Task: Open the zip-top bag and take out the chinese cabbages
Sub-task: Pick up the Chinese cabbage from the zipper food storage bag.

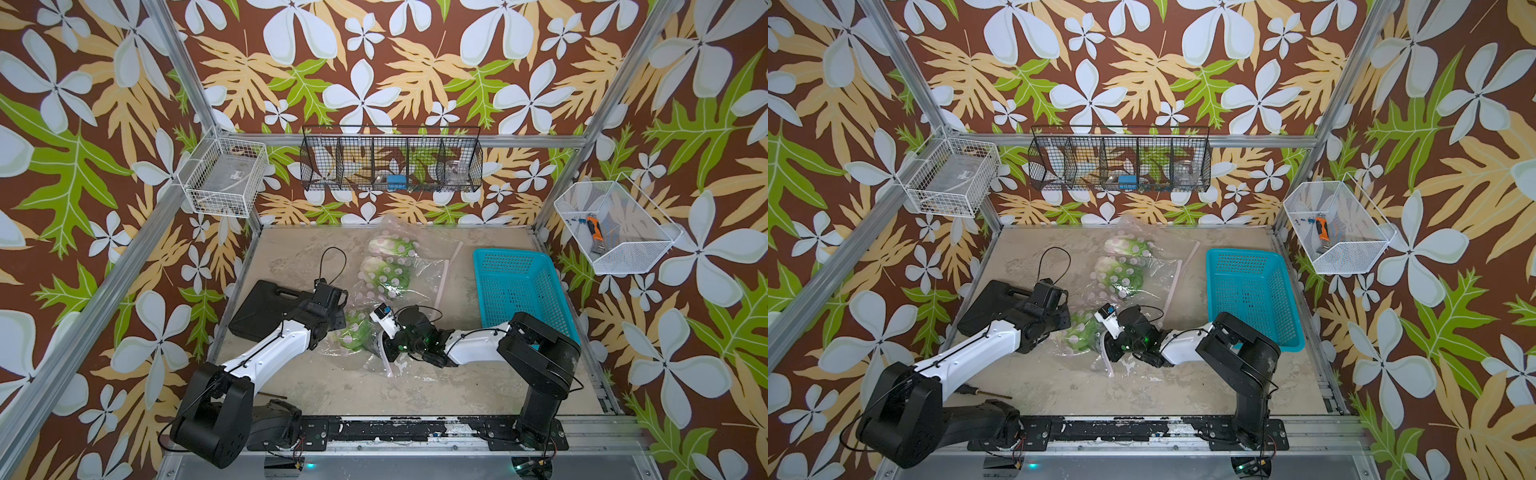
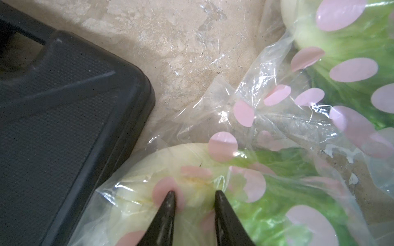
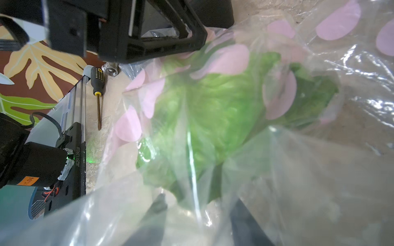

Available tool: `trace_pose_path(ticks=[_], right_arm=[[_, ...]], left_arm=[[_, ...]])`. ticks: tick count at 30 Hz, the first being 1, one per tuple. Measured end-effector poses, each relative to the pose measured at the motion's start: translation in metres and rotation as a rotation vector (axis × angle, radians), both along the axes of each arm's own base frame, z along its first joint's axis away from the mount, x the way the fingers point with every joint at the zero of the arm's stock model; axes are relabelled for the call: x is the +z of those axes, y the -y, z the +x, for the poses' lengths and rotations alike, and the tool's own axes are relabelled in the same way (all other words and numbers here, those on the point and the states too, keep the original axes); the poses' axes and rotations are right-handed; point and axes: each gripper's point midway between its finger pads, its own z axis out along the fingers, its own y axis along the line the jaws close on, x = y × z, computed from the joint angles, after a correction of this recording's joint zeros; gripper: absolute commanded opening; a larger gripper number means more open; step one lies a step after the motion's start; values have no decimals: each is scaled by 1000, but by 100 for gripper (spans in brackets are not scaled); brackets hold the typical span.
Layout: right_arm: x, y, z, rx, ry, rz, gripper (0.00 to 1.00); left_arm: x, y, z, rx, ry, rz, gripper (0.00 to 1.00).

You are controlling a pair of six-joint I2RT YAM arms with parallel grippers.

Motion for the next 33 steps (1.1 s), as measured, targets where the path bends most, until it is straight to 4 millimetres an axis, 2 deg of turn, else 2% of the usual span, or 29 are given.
trace_pose_path(ticks=[6,10,18,27,33], right_arm=[[11,-9,-11,71,-16,73,55],[17,-11,-13,76,-40,111,51],[17,-12,5,-17,-137,186,41],[18,-19,16,-57,-151,197,48],[17,-30,25,-59,-152,204,39]], left_arm=[[-1,2,0,-7,1,-7,31],[1,2,-1,-10,7,-14,31],[3,5,-5,-23,12,-36,31],[2,5,-5,-28,10,-37,29],[1,6,-5,-29,8,-39,27]])
